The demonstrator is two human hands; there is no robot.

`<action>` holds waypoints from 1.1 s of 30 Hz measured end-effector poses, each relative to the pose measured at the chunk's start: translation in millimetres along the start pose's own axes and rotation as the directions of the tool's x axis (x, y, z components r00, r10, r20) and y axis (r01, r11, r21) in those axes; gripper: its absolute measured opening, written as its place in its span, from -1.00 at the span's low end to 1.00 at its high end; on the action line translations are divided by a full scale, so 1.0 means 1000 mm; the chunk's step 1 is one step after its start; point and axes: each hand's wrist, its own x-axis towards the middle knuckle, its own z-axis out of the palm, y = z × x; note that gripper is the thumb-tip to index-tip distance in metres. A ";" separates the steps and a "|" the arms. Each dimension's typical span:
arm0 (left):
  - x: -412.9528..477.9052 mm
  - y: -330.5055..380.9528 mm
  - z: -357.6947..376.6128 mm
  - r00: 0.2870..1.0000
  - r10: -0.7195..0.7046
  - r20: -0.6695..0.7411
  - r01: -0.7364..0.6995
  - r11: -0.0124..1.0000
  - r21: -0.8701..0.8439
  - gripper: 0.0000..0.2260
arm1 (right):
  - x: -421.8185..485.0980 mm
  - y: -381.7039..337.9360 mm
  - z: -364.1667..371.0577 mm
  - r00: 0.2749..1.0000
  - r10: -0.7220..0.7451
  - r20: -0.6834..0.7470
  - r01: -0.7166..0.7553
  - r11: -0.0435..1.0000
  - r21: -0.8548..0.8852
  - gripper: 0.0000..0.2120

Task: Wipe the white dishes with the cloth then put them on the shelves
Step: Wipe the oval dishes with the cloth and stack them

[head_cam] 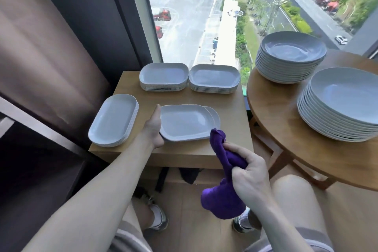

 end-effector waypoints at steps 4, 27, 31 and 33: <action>0.008 0.005 0.001 1.000 0.016 -0.013 -0.015 0.996 0.089 -0.46 | 0.003 0.008 -0.001 0.999 0.046 0.001 -0.046 0.999 0.006 -0.22; 0.017 -0.032 -0.006 0.934 0.304 -0.190 -0.146 0.806 0.573 -0.45 | -0.013 0.005 0.013 0.997 0.072 0.011 -0.071 0.993 -0.095 -0.23; 0.003 -0.044 -0.040 0.921 0.264 -0.286 -0.141 0.911 0.387 -0.80 | -0.014 0.000 0.025 0.998 0.050 0.034 -0.047 0.994 -0.104 -0.26; -0.007 -0.051 -0.068 0.893 0.231 -0.385 -0.139 0.958 0.252 -0.92 | -0.015 -0.005 0.033 0.998 0.031 0.061 -0.023 0.993 -0.117 -0.25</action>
